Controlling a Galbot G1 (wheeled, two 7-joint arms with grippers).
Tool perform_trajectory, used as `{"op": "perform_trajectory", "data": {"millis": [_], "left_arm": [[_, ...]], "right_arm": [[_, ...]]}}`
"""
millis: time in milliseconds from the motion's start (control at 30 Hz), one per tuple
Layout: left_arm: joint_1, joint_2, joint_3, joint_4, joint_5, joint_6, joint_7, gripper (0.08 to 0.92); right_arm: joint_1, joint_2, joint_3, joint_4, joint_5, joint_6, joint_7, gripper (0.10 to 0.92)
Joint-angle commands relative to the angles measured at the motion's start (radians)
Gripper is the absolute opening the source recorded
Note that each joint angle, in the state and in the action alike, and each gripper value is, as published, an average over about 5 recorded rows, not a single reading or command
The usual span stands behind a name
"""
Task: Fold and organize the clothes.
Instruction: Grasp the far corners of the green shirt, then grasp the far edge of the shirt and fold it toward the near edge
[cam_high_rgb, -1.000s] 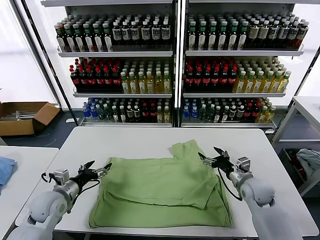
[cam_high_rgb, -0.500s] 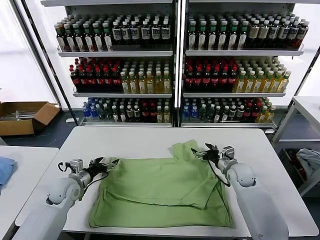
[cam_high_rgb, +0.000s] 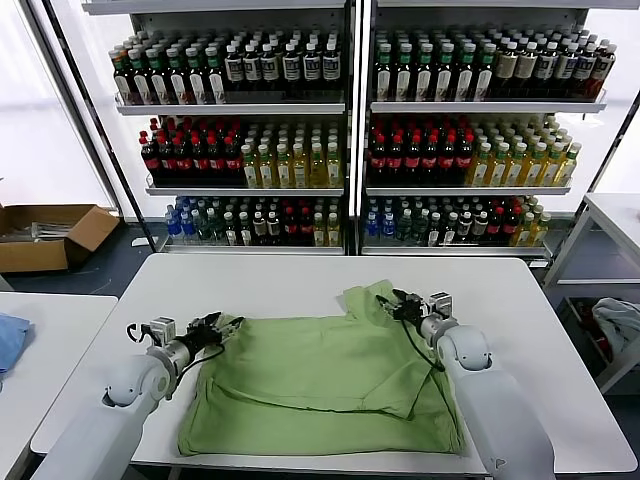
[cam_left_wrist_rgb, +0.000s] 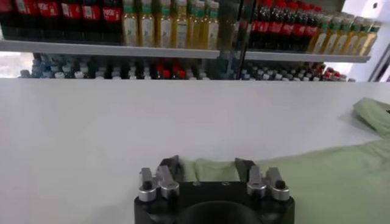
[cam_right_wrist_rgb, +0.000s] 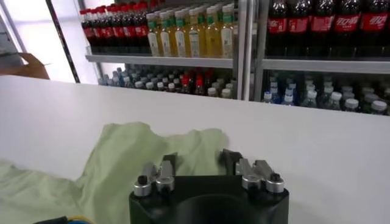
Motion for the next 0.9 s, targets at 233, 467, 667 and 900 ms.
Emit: {"op": "perform_trajectory", "data": {"millis": [233, 467, 667, 900], "left_arm": [[-0.022, 0.012, 0.004, -0.002, 0.005, 0.000, 0.019, 0.351], [-0.016, 0.016, -0.013, -0.047, 0.007, 0.002, 0.011, 0.147], [0.028, 0.022, -0.054, -0.132, 0.008, 0.001, 0.001, 0.089], [0.187, 0.031, -0.167, -0.346, 0.011, 0.007, -0.017, 0.089]], "right_arm": [[-0.015, 0.004, 0.009, 0.090, 0.059, -0.013, 0.033, 0.170], [-0.088, -0.013, 0.036, 0.247, 0.155, -0.031, 0.074, 0.107], [-0.184, -0.038, 0.080, 0.405, 0.191, -0.034, 0.090, 0.107], [-0.375, -0.084, 0.173, 0.602, 0.242, -0.029, 0.111, 0.107]]}}
